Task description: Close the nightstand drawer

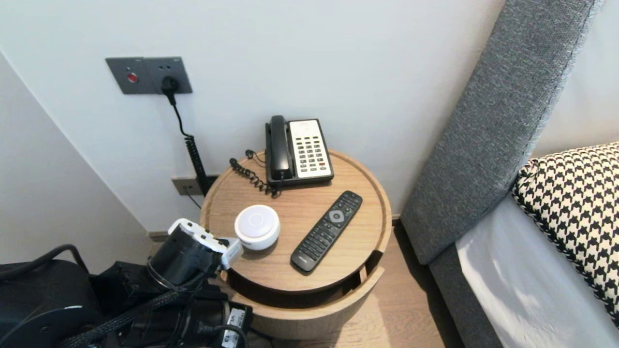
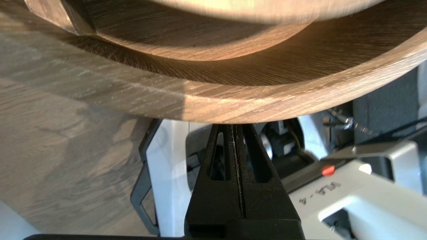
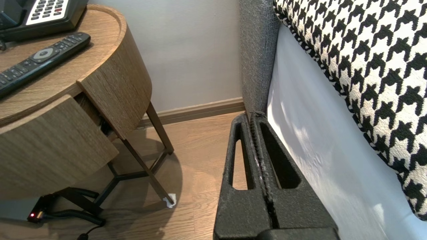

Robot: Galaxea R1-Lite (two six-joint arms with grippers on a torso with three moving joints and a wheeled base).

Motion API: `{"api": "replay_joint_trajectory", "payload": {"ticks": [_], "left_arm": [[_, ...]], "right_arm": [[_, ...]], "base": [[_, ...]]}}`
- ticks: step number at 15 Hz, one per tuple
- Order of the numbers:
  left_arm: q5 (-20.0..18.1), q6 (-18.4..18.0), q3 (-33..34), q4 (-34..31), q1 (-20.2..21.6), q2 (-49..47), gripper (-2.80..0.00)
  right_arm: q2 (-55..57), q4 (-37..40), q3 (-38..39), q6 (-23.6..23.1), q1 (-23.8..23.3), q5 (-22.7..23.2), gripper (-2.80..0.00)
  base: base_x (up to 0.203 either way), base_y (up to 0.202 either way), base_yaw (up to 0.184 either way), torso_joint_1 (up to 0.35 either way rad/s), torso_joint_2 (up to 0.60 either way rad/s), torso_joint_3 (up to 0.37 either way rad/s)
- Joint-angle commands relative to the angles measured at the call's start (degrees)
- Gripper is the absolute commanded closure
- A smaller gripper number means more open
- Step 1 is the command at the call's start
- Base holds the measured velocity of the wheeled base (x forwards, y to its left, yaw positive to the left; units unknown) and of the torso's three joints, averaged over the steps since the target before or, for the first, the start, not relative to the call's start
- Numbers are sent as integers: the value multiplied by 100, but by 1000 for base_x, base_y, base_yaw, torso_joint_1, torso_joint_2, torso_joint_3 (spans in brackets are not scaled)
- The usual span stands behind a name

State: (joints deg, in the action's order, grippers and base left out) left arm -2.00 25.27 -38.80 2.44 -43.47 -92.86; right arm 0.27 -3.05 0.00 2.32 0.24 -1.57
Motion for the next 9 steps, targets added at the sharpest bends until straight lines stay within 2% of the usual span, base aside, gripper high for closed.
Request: {"api": "replay_joint_trajectory", "payload": {"ticks": [1,4,9], "left_arm": [[1,19,-144,2,137,-89,0],[-20,4,-276,2,304,-154,0],[-20,4,-317,-7,316,-174,0]], "right_arm": [[8,-3,149,6,2,-10,0],[8,-3,149,-3,2,-10,0],[8,-3,149,5,2,-1,0]], "base": [[0,0,0,0,0,0],[0,0,0,0,0,0],[0,0,0,0,0,0]]}}
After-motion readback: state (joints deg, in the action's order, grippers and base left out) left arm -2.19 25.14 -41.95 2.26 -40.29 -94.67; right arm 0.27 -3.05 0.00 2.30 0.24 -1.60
